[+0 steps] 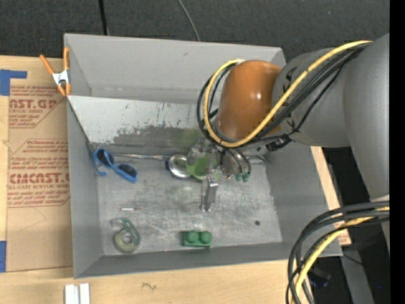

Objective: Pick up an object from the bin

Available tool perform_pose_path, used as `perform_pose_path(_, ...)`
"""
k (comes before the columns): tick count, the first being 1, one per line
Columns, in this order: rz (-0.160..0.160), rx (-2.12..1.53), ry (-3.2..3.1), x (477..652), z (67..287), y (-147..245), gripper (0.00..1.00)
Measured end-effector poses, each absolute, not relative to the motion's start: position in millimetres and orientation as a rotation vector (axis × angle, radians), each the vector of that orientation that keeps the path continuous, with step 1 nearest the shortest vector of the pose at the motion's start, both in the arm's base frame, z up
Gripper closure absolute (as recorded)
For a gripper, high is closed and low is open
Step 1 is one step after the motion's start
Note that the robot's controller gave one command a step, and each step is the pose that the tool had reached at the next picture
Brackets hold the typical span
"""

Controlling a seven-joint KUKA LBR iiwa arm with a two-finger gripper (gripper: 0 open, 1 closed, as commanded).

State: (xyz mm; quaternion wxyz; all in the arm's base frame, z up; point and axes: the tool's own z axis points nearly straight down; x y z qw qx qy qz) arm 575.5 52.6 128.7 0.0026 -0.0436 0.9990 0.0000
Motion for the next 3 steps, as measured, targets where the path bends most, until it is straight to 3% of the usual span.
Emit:
perform_pose_path(1, 0.0, -0.379, 3.097, 592.7, 76, 42, 0.0)
perform_pose_path(2, -0.002, -0.381, 3.116, 588.8, 74, 41, 1.0)
perform_pose_path(3, -0.002, -0.609, 3.071, 577.2, 237, 36, 1.0)
